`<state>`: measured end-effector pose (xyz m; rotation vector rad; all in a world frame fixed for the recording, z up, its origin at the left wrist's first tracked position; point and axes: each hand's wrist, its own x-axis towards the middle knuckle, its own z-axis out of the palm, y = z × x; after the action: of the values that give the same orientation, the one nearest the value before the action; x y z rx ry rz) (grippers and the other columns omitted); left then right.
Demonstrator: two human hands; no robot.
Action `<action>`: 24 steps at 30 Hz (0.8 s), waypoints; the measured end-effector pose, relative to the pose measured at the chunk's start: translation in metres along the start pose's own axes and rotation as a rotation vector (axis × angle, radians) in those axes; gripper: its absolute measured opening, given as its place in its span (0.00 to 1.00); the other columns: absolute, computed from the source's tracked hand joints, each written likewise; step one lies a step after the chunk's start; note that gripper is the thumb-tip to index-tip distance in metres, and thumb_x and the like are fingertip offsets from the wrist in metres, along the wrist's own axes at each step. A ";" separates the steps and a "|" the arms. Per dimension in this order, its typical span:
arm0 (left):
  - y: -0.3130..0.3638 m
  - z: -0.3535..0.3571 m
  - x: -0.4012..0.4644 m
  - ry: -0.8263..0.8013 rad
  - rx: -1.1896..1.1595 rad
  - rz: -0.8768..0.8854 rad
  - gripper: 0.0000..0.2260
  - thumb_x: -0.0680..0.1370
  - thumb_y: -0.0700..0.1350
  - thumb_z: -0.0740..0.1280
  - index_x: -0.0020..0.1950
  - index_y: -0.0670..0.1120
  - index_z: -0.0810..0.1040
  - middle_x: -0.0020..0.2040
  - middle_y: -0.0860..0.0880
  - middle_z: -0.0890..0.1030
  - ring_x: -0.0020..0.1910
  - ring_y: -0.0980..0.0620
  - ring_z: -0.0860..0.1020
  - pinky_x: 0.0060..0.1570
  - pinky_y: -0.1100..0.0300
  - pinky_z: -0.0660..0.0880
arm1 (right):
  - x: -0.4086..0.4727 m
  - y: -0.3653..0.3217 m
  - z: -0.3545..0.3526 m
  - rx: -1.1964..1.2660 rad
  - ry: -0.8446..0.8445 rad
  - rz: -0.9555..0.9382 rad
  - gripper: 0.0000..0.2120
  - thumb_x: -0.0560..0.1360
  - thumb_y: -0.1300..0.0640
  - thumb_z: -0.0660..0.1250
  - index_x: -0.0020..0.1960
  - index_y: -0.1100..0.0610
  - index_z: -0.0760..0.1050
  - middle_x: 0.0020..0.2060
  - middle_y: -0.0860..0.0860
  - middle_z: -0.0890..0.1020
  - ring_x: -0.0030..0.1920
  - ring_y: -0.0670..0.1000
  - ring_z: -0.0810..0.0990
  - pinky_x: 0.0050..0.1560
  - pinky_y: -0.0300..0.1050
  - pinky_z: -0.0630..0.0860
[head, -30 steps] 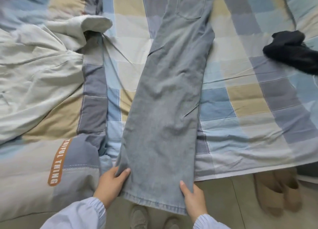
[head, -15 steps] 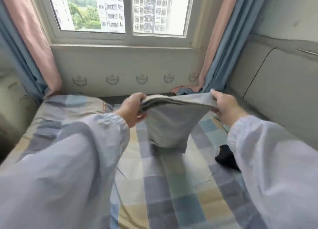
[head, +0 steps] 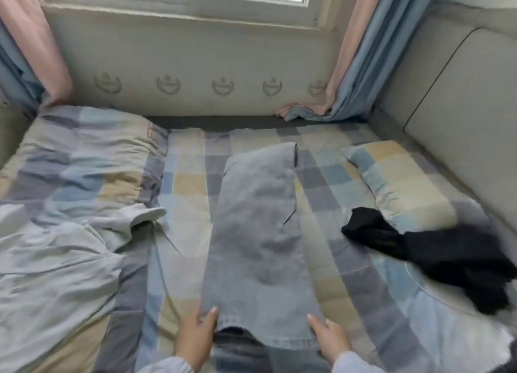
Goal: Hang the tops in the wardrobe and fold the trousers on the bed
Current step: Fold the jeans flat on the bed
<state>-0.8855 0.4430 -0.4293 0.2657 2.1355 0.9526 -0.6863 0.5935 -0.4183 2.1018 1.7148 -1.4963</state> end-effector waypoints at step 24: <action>-0.190 0.067 0.020 -0.122 0.026 -0.681 0.07 0.60 0.34 0.73 0.33 0.38 0.76 0.29 0.43 0.77 0.33 0.46 0.74 0.37 0.55 0.71 | 0.047 0.170 0.102 -0.122 -0.300 0.240 0.05 0.67 0.58 0.67 0.42 0.58 0.76 0.47 0.57 0.80 0.45 0.53 0.76 0.42 0.41 0.70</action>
<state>-0.8296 0.3566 -0.6033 -0.3675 1.9170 0.4913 -0.6231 0.5044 -0.5909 1.8346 1.3605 -1.5026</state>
